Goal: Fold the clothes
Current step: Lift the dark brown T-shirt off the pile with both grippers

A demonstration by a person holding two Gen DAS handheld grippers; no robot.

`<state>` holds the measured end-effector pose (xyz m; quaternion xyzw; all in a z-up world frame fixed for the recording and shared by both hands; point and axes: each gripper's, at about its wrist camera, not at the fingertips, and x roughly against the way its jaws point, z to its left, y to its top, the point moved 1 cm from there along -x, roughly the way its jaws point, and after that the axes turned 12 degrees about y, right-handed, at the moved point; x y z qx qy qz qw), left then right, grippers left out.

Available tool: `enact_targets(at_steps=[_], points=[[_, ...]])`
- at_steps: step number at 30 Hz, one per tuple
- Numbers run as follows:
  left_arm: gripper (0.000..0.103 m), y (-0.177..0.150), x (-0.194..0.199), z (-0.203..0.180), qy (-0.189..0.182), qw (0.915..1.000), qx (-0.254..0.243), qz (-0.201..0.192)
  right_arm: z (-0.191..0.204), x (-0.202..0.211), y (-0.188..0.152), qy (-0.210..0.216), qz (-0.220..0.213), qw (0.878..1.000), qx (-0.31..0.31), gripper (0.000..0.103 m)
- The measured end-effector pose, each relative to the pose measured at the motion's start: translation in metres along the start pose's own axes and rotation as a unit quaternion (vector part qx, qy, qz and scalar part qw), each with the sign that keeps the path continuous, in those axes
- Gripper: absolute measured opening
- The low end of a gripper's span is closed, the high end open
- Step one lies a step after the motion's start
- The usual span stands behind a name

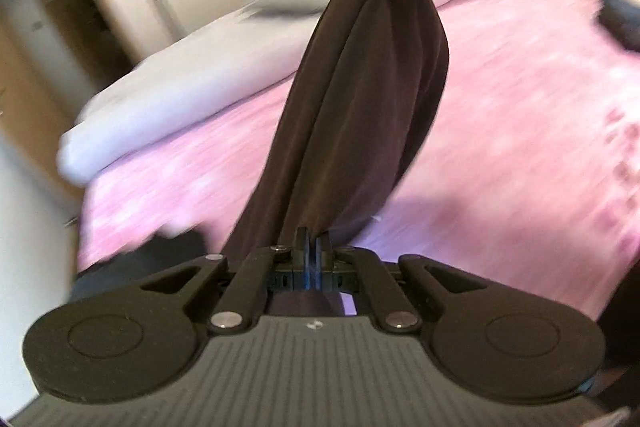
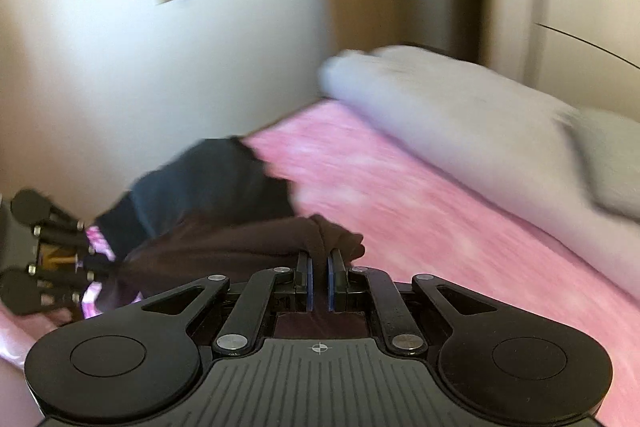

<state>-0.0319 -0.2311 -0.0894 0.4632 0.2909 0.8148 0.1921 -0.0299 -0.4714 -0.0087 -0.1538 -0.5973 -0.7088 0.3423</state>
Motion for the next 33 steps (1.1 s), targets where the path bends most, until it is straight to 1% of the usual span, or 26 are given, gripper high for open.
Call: enact_targets(at_steps=[2,4,6,9,11,12,13,14,15,16,17,18,20,22,24,27,29,30,31,33], points=[[0.000,0.043,-0.013,-0.049,-0.039,0.9987,-0.013,-0.031,-0.025,0.059,-0.020,-0.046,-0.009,0.999,-0.023,0.005],[0.000,0.091,-0.029,-0.090,-0.077,0.9942,-0.033,-0.068,-0.045,0.122,-0.038,-0.102,-0.023,0.994,-0.043,0.005],[0.000,0.142,-0.039,-0.130,-0.117,0.9853,-0.053,-0.113,-0.054,0.188,-0.050,-0.166,-0.041,0.984,-0.056,0.005],[0.000,0.210,-0.044,-0.179,-0.172,0.9664,-0.075,-0.175,-0.054,0.272,-0.050,-0.255,-0.070,0.963,-0.053,0.005],[0.001,0.242,-0.049,-0.199,-0.205,0.9555,-0.075,-0.198,-0.046,0.311,-0.043,-0.301,-0.081,0.950,-0.033,0.005],[0.001,0.252,-0.053,-0.203,-0.219,0.9522,-0.070,-0.200,-0.039,0.326,-0.038,-0.319,-0.085,0.944,-0.021,0.005],[0.001,0.260,-0.059,-0.207,-0.231,0.9505,-0.062,-0.198,-0.032,0.333,-0.033,-0.334,-0.087,0.939,-0.009,0.005],[0.006,0.264,-0.068,-0.208,-0.239,0.9507,-0.052,-0.190,-0.023,0.334,-0.027,-0.344,-0.085,0.935,0.003,0.005],[0.008,0.264,-0.076,-0.204,-0.246,0.9518,-0.041,-0.179,-0.016,0.327,-0.022,-0.350,-0.081,0.933,0.013,0.005],[0.015,0.258,-0.087,-0.190,-0.250,0.9541,-0.031,-0.162,-0.012,0.313,-0.018,-0.350,-0.075,0.933,0.018,0.006],[0.025,0.249,-0.099,-0.177,-0.251,0.9574,-0.018,-0.141,-0.010,0.295,-0.018,-0.348,-0.067,0.935,0.021,0.006],[0.028,0.239,-0.107,-0.168,-0.246,0.9620,-0.006,-0.120,-0.009,0.271,-0.022,-0.343,-0.055,0.938,0.020,0.006],[0.029,0.209,-0.117,-0.141,-0.220,0.9726,0.012,-0.073,-0.013,0.214,-0.038,-0.320,-0.021,0.947,0.012,0.006],[0.029,0.168,-0.123,-0.106,-0.191,0.9810,0.026,-0.025,-0.015,0.144,-0.057,-0.288,0.020,0.957,0.005,0.006],[0.029,0.125,-0.129,-0.072,-0.159,0.9862,0.040,0.024,-0.011,0.063,-0.080,-0.250,0.062,0.966,0.003,0.006],[0.029,0.074,-0.132,-0.023,-0.111,0.9885,0.061,0.082,-0.001,-0.046,-0.112,-0.187,0.118,0.975,-0.008,0.008],[0.031,0.053,-0.134,0.001,-0.090,0.9879,0.076,0.101,0.010,-0.099,-0.128,-0.124,0.161,0.979,-0.020,0.009],[0.032,0.047,-0.135,0.009,-0.083,0.9879,0.081,0.103,0.018,-0.112,-0.134,-0.097,0.171,0.980,-0.017,0.011],[0.035,0.045,-0.138,0.012,-0.080,0.9880,0.083,0.103,0.030,-0.114,-0.137,-0.078,0.171,0.982,-0.007,0.015],[0.038,0.049,-0.147,0.012,-0.079,0.9885,0.082,0.099,0.053,-0.118,-0.143,-0.040,0.170,0.985,0.014,0.039]])
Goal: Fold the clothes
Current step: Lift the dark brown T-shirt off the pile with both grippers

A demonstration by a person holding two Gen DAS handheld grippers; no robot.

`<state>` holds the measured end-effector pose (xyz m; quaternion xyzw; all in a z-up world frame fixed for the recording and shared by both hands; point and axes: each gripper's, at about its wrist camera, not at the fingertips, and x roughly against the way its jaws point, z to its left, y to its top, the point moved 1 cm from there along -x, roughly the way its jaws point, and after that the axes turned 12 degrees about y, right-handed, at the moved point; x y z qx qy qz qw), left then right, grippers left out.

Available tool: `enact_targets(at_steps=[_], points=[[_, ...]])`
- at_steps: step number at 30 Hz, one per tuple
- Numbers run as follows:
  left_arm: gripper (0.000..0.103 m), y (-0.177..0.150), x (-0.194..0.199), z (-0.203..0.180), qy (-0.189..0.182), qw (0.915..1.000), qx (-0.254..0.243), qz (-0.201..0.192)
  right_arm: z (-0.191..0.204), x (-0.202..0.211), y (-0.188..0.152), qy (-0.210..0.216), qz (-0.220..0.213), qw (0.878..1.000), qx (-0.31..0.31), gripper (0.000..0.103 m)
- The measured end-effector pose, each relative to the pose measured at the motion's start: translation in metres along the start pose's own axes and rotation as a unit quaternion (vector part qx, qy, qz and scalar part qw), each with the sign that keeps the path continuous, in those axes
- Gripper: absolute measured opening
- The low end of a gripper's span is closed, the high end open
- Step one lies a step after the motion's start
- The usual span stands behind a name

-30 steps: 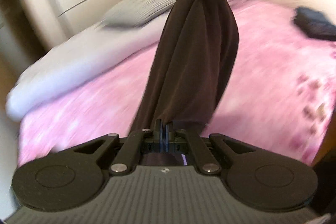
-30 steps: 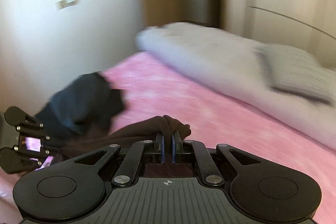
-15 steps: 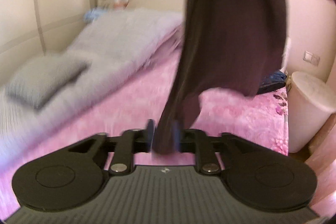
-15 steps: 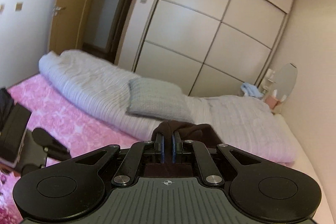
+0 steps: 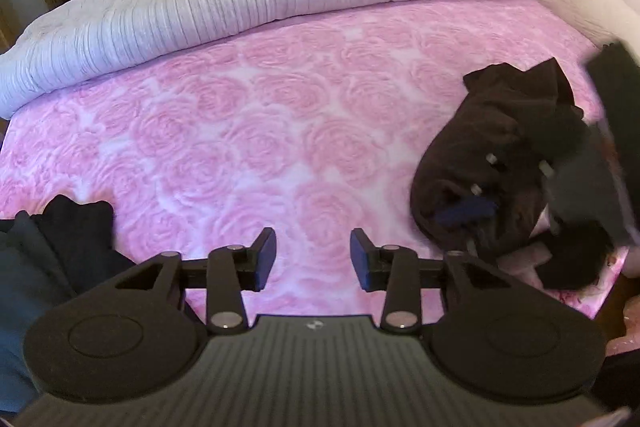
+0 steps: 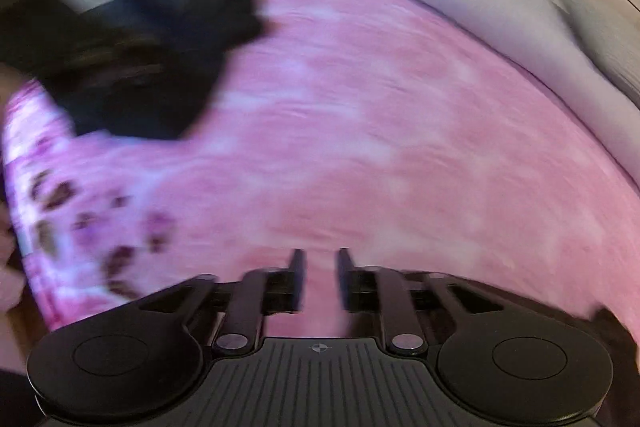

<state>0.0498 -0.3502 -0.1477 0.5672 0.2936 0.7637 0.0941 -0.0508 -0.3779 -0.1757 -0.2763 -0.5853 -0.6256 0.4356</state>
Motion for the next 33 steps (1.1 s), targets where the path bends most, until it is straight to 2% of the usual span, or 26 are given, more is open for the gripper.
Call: enact_targets(at_steps=[1,3,6,8,10,13,14,15,16,17,18,20,22,25,26,27,28,29,33], points=[[0.038,0.001,-0.001,-0.002,-0.005,1.0000,-0.006,-0.004,0.008,0.002,-0.005,0.011,-0.002,1.000,0.005,0.042],[0.041,0.007,-0.007,-0.021,-0.022,0.9992,-0.029,-0.020,-0.004,0.015,-0.026,0.010,-0.007,1.000,-0.013,0.044],[0.051,0.013,-0.006,-0.075,-0.059,0.9927,-0.089,-0.056,-0.040,0.045,-0.063,-0.035,0.007,0.999,-0.039,0.047],[0.060,0.018,-0.016,-0.121,-0.087,0.9809,-0.155,-0.079,-0.078,0.069,-0.094,-0.078,0.022,0.995,-0.053,0.048],[0.063,0.020,-0.032,-0.167,-0.108,0.9649,-0.220,-0.094,-0.116,0.094,-0.130,-0.120,0.048,0.990,-0.053,0.051],[0.063,0.017,-0.061,-0.227,-0.103,0.9471,-0.289,-0.093,-0.176,0.119,-0.178,-0.161,0.086,0.983,-0.029,0.057],[0.062,0.018,-0.073,-0.243,-0.092,0.9456,-0.300,-0.085,-0.195,0.122,-0.191,-0.167,0.096,0.981,-0.014,0.060],[0.061,0.020,-0.085,-0.258,-0.078,0.9455,-0.307,-0.076,-0.211,0.121,-0.201,-0.171,0.103,0.980,0.008,0.061],[0.056,0.022,-0.096,-0.269,-0.066,0.9466,-0.308,-0.066,-0.223,0.118,-0.208,-0.173,0.107,0.979,0.034,0.062],[0.045,0.027,-0.109,-0.275,-0.055,0.9508,-0.300,-0.052,-0.235,0.115,-0.215,-0.173,0.109,0.977,0.061,0.063],[0.039,0.033,-0.119,-0.278,-0.049,0.9562,-0.286,-0.034,-0.245,0.111,-0.220,-0.171,0.109,0.975,0.090,0.064],[0.010,0.043,-0.130,-0.274,-0.048,0.9664,-0.252,-0.005,-0.261,0.101,-0.229,-0.167,0.109,0.968,0.152,0.066],[0.008,0.053,-0.129,-0.264,-0.046,0.9749,-0.218,0.006,-0.272,0.081,-0.239,-0.158,0.120,0.956,0.218,0.066],[0.007,0.071,-0.114,-0.235,-0.042,0.9883,-0.147,-0.002,-0.283,0.056,-0.253,-0.158,0.133,0.931,0.300,0.066],[0.007,0.078,-0.112,-0.221,-0.036,0.9924,-0.118,-0.003,-0.289,0.053,-0.252,-0.152,0.126,0.934,0.297,0.061],[0.007,0.085,-0.109,-0.207,-0.032,0.9953,-0.091,-0.004,-0.296,0.055,-0.247,-0.134,0.110,0.946,0.273,0.028],[0.006,0.093,-0.106,-0.193,-0.028,0.9973,-0.068,-0.005,-0.304,0.062,-0.241,-0.116,0.090,0.960,0.237,0.004],[0.006,0.100,-0.102,-0.181,-0.029,0.9983,-0.050,-0.006,-0.311,0.073,-0.235,-0.114,0.068,0.969,0.206,0.001],[0.006,0.129,-0.078,-0.150,-0.065,0.9972,-0.025,-0.026,-0.322,0.147,-0.217,-0.115,-0.004,0.987,0.107,0.001]])
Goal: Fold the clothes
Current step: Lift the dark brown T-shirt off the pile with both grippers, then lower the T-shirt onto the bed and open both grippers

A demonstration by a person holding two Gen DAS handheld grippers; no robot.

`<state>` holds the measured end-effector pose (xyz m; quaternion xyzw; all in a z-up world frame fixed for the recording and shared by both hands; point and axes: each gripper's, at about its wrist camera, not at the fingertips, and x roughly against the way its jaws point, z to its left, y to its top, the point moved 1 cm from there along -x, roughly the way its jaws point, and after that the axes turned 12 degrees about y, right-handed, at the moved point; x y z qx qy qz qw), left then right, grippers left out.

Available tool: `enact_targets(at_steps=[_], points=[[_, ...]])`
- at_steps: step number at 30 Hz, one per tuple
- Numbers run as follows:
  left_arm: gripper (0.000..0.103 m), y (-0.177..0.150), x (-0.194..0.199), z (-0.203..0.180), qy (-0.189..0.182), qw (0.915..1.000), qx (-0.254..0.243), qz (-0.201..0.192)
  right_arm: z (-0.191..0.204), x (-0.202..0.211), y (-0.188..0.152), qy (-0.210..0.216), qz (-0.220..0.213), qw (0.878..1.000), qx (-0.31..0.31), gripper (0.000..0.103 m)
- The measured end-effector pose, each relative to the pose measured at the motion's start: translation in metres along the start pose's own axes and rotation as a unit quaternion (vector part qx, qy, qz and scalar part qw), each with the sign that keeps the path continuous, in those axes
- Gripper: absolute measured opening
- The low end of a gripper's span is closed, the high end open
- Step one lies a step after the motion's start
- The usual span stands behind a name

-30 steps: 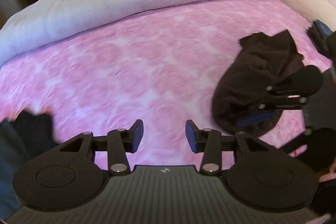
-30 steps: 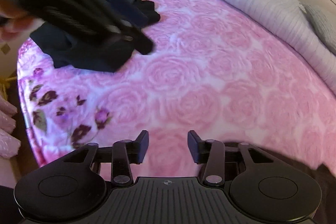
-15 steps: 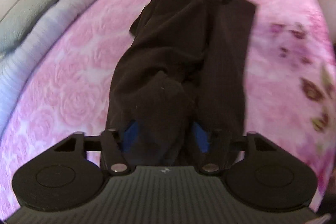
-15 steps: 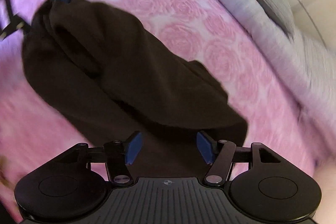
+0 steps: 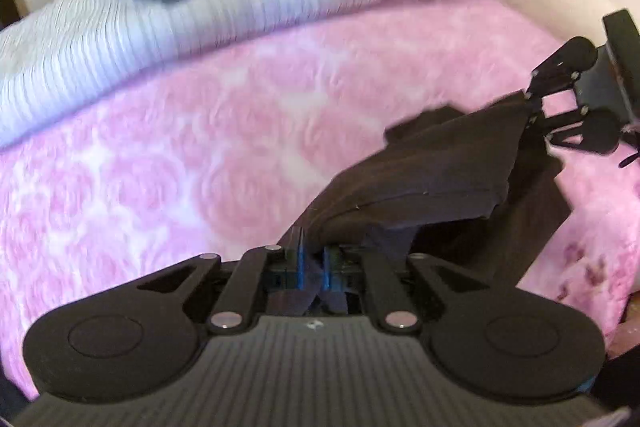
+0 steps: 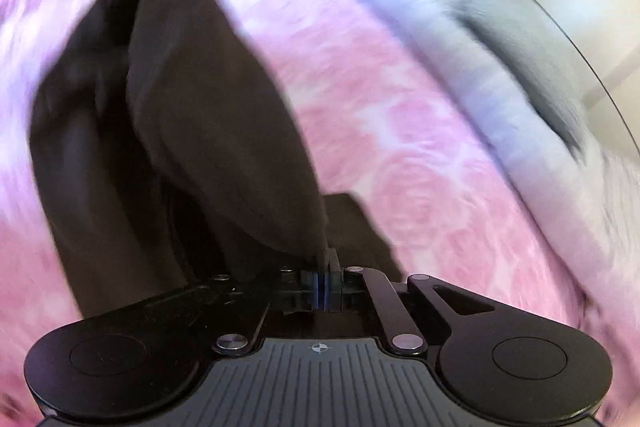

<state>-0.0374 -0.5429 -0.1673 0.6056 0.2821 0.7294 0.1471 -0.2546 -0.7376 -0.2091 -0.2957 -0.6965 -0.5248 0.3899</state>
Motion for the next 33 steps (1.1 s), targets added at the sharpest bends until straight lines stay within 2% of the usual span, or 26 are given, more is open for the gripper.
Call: enact_targets(at_steps=[3,6,10,12,13,14,15,17,18,21,23,26,29,31,33], points=[[0.006,0.027,0.008,0.015,-0.011,0.9997,0.007,-0.021,-0.032,0.061,0.015,-0.004,-0.044,0.996,-0.074,0.001],[0.007,0.064,-0.012,0.024,-0.008,0.9992,-0.004,-0.040,-0.081,0.082,0.036,-0.019,-0.061,0.993,-0.096,0.001],[0.007,0.117,-0.069,0.039,0.029,0.9983,-0.025,-0.045,-0.158,0.041,0.069,-0.061,-0.049,0.992,-0.095,0.001],[0.011,0.136,-0.104,0.054,0.055,0.9980,0.008,-0.031,-0.194,0.006,0.089,-0.085,-0.034,0.990,-0.104,0.003],[0.012,0.140,-0.118,0.060,0.067,0.9972,0.028,-0.020,-0.206,-0.011,0.090,-0.101,-0.015,0.989,-0.103,0.007],[0.016,0.142,-0.130,0.066,0.081,0.9955,0.048,-0.008,-0.215,-0.026,0.090,-0.121,0.009,0.988,-0.099,0.032],[0.018,0.140,-0.137,0.069,0.091,0.9937,0.065,0.001,-0.219,-0.038,0.089,-0.136,0.026,0.985,-0.098,0.054],[0.034,0.128,-0.137,0.069,0.090,0.9923,0.085,0.009,-0.218,-0.054,0.084,-0.143,0.033,0.983,-0.107,0.057],[0.037,0.118,-0.134,0.065,0.082,0.9925,0.090,0.013,-0.213,-0.053,0.077,-0.130,0.025,0.984,-0.120,0.058],[0.041,0.079,-0.126,0.041,0.053,0.9917,0.107,0.048,-0.173,-0.034,0.050,-0.092,0.012,0.982,-0.166,0.059],[0.042,0.053,-0.120,0.018,0.027,0.9884,0.129,0.076,-0.145,-0.019,0.024,-0.062,0.010,0.973,-0.221,0.059],[0.049,0.021,-0.119,-0.018,-0.022,0.9757,0.183,0.118,-0.106,0.004,-0.022,-0.007,0.015,0.951,-0.310,0.060],[0.056,0.003,-0.133,-0.048,-0.065,0.9553,0.244,0.154,-0.074,0.017,-0.061,0.023,0.034,0.928,-0.369,0.061],[0.056,-0.003,-0.145,-0.062,-0.083,0.9400,0.286,0.167,-0.065,0.016,-0.078,0.027,0.042,0.917,-0.397,0.061],[0.052,-0.007,-0.160,-0.070,-0.097,0.9230,0.327,0.179,-0.064,0.013,-0.088,0.039,0.030,0.905,-0.423,0.061]])
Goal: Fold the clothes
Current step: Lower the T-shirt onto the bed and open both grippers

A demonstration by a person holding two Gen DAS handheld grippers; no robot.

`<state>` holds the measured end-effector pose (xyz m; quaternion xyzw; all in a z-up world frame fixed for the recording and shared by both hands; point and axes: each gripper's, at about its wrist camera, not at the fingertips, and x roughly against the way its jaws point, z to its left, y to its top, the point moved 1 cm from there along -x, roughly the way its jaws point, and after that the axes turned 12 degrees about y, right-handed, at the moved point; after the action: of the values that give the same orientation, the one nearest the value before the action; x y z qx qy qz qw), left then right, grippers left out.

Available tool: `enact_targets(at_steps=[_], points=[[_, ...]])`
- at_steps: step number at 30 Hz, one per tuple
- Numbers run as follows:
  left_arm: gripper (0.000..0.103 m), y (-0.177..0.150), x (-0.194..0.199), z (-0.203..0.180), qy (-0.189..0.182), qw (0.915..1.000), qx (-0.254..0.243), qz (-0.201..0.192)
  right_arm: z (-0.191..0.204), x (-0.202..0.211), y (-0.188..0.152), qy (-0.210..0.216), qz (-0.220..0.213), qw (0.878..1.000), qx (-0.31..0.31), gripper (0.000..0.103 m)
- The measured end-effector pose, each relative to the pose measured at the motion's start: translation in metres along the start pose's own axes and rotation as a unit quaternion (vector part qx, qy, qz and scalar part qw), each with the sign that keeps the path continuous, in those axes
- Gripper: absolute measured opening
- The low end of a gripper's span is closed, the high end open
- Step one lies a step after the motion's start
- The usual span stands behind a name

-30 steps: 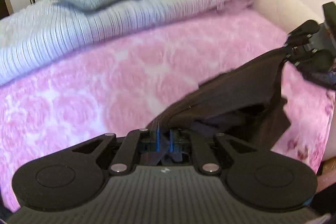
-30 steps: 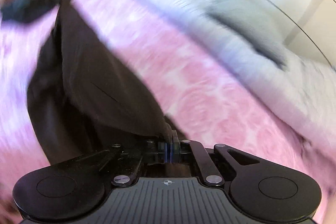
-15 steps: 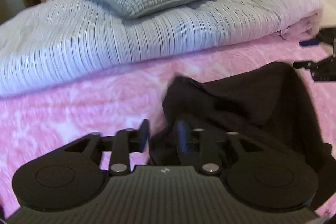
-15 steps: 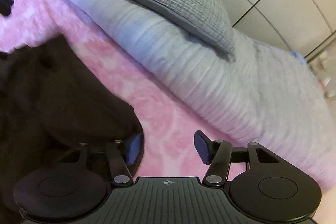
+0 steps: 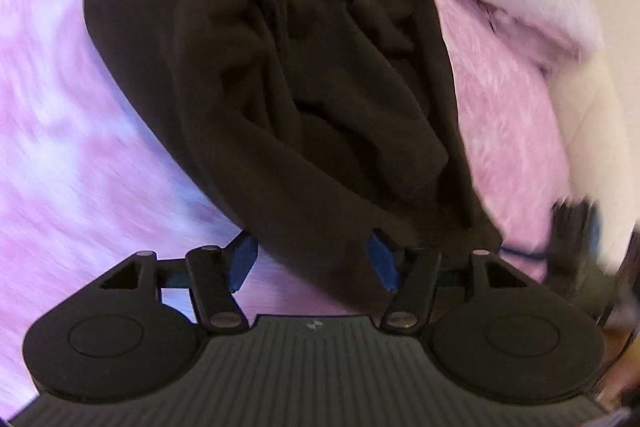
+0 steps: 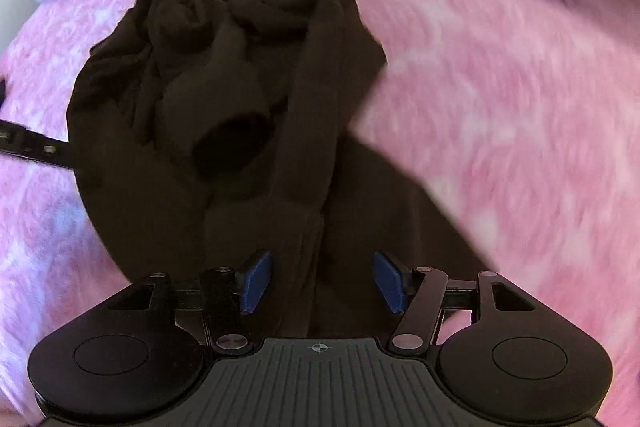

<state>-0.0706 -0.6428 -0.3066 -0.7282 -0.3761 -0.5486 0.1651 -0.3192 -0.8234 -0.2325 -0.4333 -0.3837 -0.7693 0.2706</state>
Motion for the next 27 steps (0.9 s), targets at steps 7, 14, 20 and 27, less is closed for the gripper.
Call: enact_targets(at_steps=[7,14,20,27], points=[[0.003,-0.010,0.028,0.011,0.012,0.9995,-0.027,-0.007,-0.014,-0.008,0.009,0.048,-0.056,0.997,-0.037,0.061],[0.002,-0.069,0.127,0.115,0.081,0.9964,-0.026,-0.002,-0.003,-0.037,0.010,0.083,-0.035,0.995,-0.031,0.061],[0.002,-0.083,0.136,0.174,0.130,0.9914,-0.009,0.017,0.017,-0.050,0.010,0.092,-0.038,0.994,-0.038,0.061],[0.002,-0.094,0.109,0.163,0.141,0.9874,-0.066,0.029,0.056,-0.074,0.014,0.122,-0.036,0.990,-0.065,0.061]])
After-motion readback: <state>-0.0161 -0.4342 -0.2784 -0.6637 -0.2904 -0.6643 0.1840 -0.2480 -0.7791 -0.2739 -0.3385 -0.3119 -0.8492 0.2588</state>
